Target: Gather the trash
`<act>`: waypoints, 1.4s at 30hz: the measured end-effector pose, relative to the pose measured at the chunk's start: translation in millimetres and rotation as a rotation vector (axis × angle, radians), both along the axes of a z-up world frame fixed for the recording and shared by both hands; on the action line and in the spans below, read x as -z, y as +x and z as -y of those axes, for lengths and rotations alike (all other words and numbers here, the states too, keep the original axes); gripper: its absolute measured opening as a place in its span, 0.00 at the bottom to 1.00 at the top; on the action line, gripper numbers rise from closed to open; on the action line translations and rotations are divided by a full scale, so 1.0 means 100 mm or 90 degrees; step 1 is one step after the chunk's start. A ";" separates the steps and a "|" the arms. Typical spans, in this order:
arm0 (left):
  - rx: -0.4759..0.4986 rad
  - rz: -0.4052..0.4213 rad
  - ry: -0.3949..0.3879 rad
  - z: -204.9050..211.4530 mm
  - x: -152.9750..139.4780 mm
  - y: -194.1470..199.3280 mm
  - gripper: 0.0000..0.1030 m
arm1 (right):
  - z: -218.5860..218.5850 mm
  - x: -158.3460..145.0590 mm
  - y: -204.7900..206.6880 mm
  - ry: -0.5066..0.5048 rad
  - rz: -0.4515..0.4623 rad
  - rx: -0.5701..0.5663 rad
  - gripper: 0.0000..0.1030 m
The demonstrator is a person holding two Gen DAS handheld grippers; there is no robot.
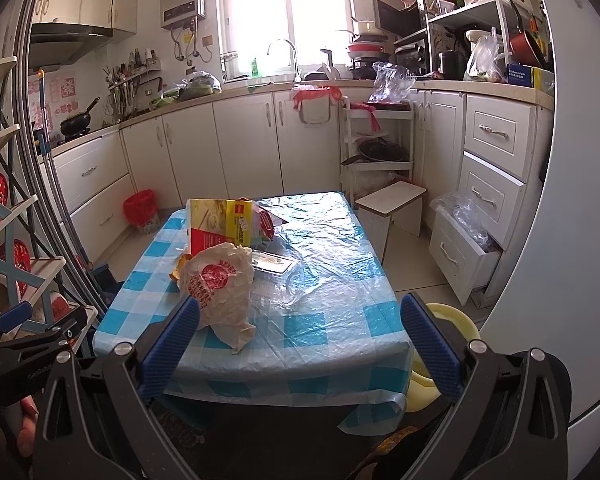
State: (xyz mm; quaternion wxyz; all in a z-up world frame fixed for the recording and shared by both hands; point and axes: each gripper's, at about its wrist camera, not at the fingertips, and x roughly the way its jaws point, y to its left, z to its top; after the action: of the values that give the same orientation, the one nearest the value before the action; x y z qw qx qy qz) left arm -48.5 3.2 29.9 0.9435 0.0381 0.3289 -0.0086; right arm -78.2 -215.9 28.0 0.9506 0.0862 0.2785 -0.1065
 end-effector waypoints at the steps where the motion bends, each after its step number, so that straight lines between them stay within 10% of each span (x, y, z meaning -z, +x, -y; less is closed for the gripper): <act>1: -0.001 -0.001 0.000 0.00 0.00 0.01 0.93 | 0.00 0.00 0.00 0.000 0.000 0.000 0.94; 42: 0.008 -0.025 0.008 0.11 0.18 0.32 0.93 | 0.01 0.18 0.29 -0.009 -0.020 -0.021 0.94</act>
State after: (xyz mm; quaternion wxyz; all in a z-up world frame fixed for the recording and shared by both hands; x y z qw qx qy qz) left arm -16.4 -8.0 11.8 0.9366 0.0461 0.3471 -0.0132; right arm -48.9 -217.0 9.6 0.9485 0.0732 0.2937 -0.0938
